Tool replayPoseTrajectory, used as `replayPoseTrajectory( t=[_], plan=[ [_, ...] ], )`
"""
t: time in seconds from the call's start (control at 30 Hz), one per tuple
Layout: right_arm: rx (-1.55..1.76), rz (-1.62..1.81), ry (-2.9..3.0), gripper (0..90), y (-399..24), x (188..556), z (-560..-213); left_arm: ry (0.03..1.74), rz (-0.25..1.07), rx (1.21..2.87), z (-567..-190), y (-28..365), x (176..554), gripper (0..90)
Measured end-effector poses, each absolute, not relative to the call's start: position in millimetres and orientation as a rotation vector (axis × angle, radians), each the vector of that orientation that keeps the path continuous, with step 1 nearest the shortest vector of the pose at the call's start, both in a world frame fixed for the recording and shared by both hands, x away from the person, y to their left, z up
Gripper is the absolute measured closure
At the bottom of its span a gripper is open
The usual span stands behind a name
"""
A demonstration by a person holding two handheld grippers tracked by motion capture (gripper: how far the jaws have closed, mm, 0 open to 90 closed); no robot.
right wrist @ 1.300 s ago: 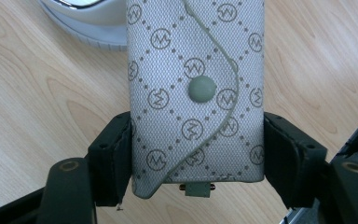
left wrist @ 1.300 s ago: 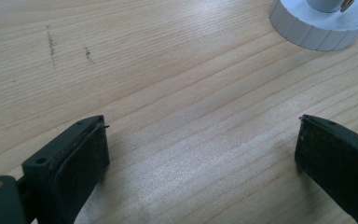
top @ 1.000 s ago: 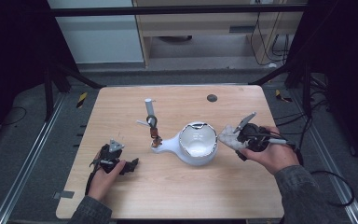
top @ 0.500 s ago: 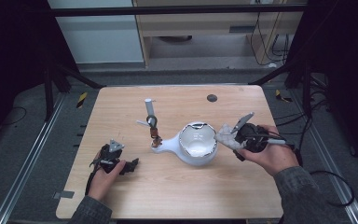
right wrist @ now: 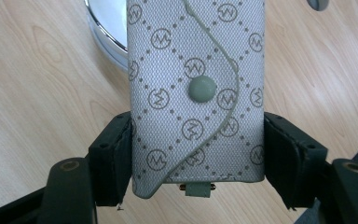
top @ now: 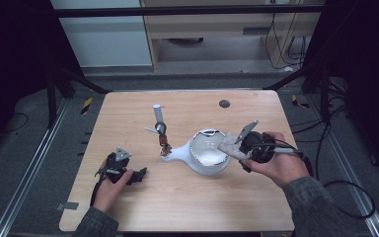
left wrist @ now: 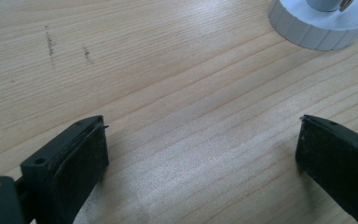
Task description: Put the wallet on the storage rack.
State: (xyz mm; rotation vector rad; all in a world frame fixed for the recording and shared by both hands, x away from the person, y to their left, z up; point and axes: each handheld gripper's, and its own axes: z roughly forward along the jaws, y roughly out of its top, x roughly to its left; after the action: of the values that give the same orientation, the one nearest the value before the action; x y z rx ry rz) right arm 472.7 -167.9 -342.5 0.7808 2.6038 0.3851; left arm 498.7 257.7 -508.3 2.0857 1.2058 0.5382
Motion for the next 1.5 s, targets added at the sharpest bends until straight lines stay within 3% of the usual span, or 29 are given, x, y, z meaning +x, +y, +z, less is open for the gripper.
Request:
replayPoseTrajectory(
  t=[1.5],
  plan=[
    [0.674, 0.276, 2.717, 31.7, -117, 485, -361, 1.206, 0.541, 2.088, -508, 257, 499, 1.4]
  ],
)
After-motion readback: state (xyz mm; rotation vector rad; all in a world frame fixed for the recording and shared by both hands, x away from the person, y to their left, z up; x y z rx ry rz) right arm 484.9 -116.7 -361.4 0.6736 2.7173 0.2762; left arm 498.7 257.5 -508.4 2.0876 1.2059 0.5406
